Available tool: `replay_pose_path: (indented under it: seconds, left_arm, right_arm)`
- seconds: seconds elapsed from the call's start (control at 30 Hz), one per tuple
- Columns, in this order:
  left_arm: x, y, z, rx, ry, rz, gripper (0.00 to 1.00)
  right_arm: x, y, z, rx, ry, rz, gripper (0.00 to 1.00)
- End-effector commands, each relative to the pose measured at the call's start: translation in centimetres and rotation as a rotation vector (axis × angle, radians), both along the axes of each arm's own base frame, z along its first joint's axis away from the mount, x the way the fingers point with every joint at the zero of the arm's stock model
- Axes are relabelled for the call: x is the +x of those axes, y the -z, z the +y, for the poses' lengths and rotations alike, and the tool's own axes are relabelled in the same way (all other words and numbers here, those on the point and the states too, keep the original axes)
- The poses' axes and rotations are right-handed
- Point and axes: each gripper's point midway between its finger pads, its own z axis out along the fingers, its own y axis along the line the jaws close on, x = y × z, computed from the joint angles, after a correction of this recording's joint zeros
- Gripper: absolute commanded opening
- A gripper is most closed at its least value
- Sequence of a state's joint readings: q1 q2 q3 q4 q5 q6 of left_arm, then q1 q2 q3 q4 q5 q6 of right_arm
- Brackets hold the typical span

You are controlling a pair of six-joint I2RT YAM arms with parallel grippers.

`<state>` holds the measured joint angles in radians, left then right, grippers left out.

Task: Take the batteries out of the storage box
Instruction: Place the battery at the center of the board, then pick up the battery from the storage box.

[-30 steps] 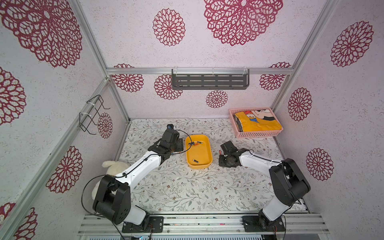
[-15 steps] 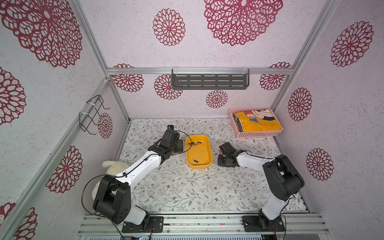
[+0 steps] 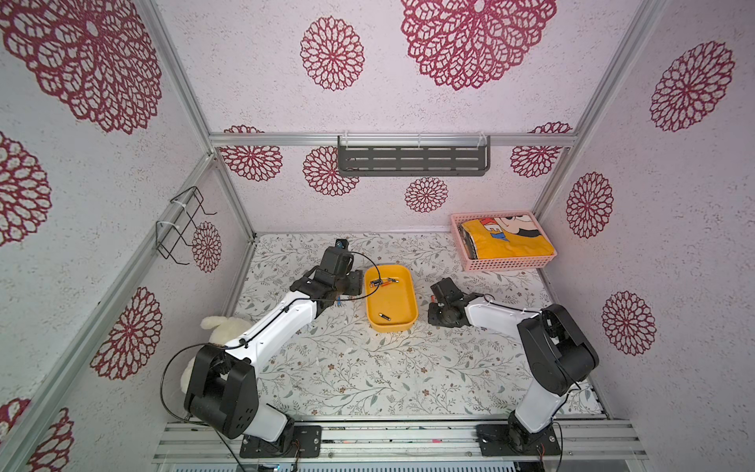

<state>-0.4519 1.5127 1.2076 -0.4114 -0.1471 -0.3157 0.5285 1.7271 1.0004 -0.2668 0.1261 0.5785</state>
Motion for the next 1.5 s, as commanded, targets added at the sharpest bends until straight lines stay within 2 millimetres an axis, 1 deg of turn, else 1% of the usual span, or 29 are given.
replay_pose_path:
  seconds: [0.0,0.1,0.13,0.23,0.3,0.37,0.4,0.43,0.47,0.53,0.6,0.7,0.77,0.93,1.0,1.2,1.4,1.47]
  left_arm:
    - [1.0,-0.8,-1.2,0.038,0.07,-0.003,0.65]
    - [2.0,-1.4,-2.8,0.024,0.139,-0.005,0.62]
    - [2.3,-1.2,-3.6,0.021,0.179,0.003,0.62]
    - [3.0,0.3,-5.8,0.043,0.288,0.072,0.59]
    - [3.3,1.3,-7.4,0.064,0.357,0.124,0.57]
    - [3.7,2.7,-8.4,0.117,0.396,0.17,0.53]
    - [4.1,3.7,-9.0,0.15,0.409,0.194,0.51]
    - [4.6,5.0,-9.5,0.184,0.416,0.22,0.48]
    - [5.0,5.7,-9.7,0.208,0.417,0.229,0.42]
    - [5.8,6.9,-10.4,0.243,0.43,0.243,0.39]
    - [6.2,8.1,-11.2,0.257,0.456,0.257,0.35]
    - [6.6,9.6,-12.2,0.278,0.495,0.27,0.37]
    - [6.8,10.6,-12.5,0.294,0.512,0.289,0.37]
    - [8.5,12.9,-12.3,0.357,0.489,0.282,0.37]
    - [8.8,13.7,-12.2,0.372,0.49,0.285,0.37]
    - [9.2,15.6,-12.4,0.383,0.508,0.301,0.38]
    - [9.3,17.6,-12.5,0.398,0.528,0.325,0.38]
    - [9.5,18.1,-12.5,0.406,0.527,0.328,0.37]
  right_arm:
    - [1.5,-5.3,0.0,0.041,-0.001,-0.101,0.29]
    - [2.1,-8.1,-0.4,0.048,-0.012,-0.167,0.32]
    - [2.3,-9.1,-0.6,0.049,-0.009,-0.209,0.33]
    - [2.6,-11.6,-1.1,0.097,-0.024,-0.358,0.38]
    - [2.3,-12.7,-1.9,0.145,-0.012,-0.437,0.4]
    - [1.9,-13.3,-2.8,0.19,0.021,-0.499,0.42]
    - [1.6,-13.5,-3.1,0.214,0.029,-0.527,0.43]
    - [1.4,-13.7,-3.3,0.232,0.033,-0.55,0.44]
    - [1.2,-13.8,-3.6,0.238,0.039,-0.566,0.44]
    - [0.8,-14.0,-3.8,0.251,0.043,-0.588,0.45]
    - [0.6,-13.9,-4.1,0.244,0.049,-0.594,0.46]
    - [0.5,-13.7,-4.5,0.231,0.057,-0.6,0.46]
    - [0.4,-13.7,-4.6,0.229,0.057,-0.604,0.46]
    - [0.5,-14.0,-4.3,0.239,0.044,-0.614,0.47]
    - [0.5,-14.2,-4.3,0.246,0.041,-0.621,0.47]
    - [0.4,-14.5,-4.4,0.242,0.037,-0.637,0.47]
    - [-0.1,-14.3,-4.8,0.232,0.041,-0.638,0.47]
    - [-0.3,-14.4,-4.9,0.232,0.043,-0.645,0.47]
